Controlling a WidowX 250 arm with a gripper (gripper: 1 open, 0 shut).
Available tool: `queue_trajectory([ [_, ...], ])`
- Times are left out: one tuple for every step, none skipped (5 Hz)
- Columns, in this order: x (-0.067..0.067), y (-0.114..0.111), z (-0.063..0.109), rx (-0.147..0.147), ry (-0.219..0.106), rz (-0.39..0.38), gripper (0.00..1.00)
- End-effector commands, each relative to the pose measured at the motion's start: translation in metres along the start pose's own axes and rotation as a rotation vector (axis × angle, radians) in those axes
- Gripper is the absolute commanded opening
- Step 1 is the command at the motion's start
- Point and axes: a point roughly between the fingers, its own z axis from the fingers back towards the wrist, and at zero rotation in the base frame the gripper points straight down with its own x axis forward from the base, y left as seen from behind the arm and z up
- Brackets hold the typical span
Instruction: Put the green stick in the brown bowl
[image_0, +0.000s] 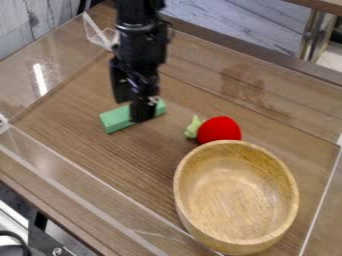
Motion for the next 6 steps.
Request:
queue_trajectory([
  [0.005,0.012,0.009,0.054,-0.071,0.022,1.00],
  [0.012,0.018,-0.003,0.057,-0.078,-0.077,1.00],
  [0.020,0.023,-0.015,0.064,-0.082,-0.149,1.00],
  [0.028,0.026,-0.019,0.069,-0.087,-0.156,0.00],
  [0.035,0.027,-0.019,0.063,-0.093,-0.167,1.00],
  [0.038,0.026,-0.022,0.054,-0.105,-0.113,1.00],
])
